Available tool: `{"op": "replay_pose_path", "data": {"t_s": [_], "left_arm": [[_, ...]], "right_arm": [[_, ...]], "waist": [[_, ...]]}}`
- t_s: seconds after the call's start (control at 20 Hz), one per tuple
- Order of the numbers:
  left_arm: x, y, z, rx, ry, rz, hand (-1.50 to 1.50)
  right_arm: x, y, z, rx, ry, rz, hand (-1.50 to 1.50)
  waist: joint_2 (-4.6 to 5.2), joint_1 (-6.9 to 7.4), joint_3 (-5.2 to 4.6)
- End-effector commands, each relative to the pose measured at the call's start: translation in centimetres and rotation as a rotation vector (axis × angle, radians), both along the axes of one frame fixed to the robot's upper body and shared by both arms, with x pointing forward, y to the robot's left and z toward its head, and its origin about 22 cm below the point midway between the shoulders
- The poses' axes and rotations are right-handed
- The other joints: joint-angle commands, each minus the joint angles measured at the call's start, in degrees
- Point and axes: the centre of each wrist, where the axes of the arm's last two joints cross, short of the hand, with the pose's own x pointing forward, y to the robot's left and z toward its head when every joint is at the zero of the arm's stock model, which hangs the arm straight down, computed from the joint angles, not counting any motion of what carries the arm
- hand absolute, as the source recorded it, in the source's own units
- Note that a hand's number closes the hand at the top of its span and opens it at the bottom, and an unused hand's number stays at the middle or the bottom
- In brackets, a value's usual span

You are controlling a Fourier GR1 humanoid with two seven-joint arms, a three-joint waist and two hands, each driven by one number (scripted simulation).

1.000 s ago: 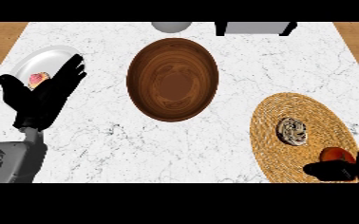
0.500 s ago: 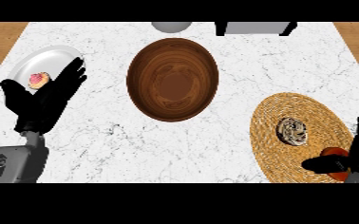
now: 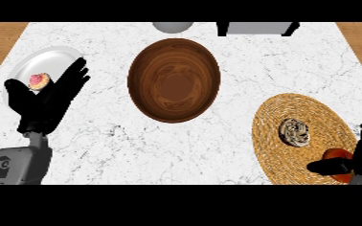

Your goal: Pick the tomato from the placemat and place it in the bowl

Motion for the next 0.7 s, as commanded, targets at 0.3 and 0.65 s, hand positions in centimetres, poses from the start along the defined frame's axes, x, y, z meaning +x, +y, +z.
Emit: {"op": "replay_pose_path", "data": {"t_s": [0.3,0.65], "left_arm": [[0.5,0.4,-0.2,-0.015,0.001,-0.004,0.00],[-0.2,-0.2,-0.5,-0.004,-0.019,0.000,0.00]], "right_arm": [[0.0,-3.1,-1.7,-0.072,-0.046,0.054,1.50],[-0.5,-1.8,-1.4,-0.100,-0.076,0.082,1.50]], "waist": [[0.02,-0.02,0.00],[-0.01,-0.07,-0.01]]}}
